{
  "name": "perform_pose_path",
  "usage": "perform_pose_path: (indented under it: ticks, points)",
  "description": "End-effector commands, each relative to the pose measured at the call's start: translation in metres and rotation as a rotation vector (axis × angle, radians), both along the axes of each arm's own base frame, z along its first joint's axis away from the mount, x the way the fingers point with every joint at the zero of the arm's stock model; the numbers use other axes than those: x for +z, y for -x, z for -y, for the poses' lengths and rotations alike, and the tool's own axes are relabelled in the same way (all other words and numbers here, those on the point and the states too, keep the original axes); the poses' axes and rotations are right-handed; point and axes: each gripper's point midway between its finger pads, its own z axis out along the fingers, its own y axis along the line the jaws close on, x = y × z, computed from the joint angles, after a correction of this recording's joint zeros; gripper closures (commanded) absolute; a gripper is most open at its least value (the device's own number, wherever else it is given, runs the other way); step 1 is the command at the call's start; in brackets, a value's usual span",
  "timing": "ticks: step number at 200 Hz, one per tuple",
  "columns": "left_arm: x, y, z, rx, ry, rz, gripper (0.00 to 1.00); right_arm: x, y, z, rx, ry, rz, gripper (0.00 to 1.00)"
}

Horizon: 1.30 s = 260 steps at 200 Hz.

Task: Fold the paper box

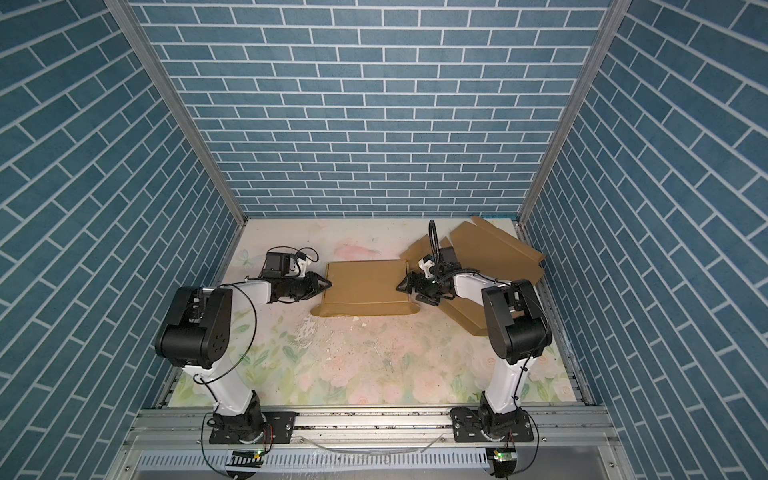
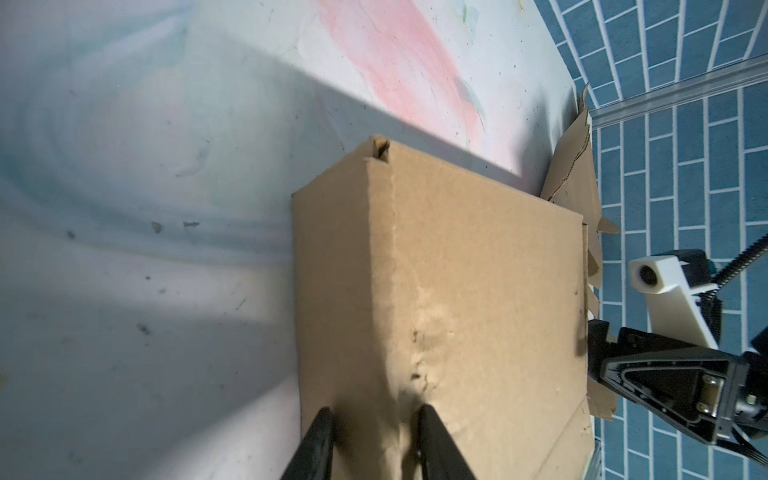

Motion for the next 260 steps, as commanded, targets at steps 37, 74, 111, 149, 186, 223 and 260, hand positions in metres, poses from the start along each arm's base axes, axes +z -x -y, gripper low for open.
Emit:
perform_pose_path:
  ticks: [37, 74, 111, 149, 186, 223, 260]
  points:
    - [-0.059, 0.039, -0.024, 0.013, -0.085, -0.277, 0.74, -0.007, 0.012, -0.005, -0.032, -0.09, -0.076, 0.06]
    - [-0.063, 0.039, -0.03, 0.02, -0.1, -0.291, 0.76, -0.009, 0.014, -0.007, -0.032, -0.113, -0.086, 0.05]
    - [-0.064, 0.039, -0.031, 0.026, -0.105, -0.288, 0.75, -0.004, 0.007, -0.019, -0.045, -0.195, -0.079, 0.04]
    - [-0.061, 0.036, -0.031, 0.028, -0.106, -0.273, 0.73, 0.004, 0.002, -0.038, -0.038, -0.257, -0.05, 0.11]
    - [-0.043, 0.028, -0.03, 0.041, -0.086, -0.221, 0.65, 0.01, 0.002, -0.039, -0.064, -0.276, -0.057, 0.2]
    - [0.017, 0.023, -0.037, 0.045, -0.131, -0.053, 0.45, 0.021, 0.004, -0.038, -0.109, -0.294, -0.127, 0.3]
    - [0.085, 0.029, -0.049, 0.043, -0.24, 0.179, 0.39, 0.031, 0.006, -0.042, -0.154, -0.332, -0.24, 0.37]
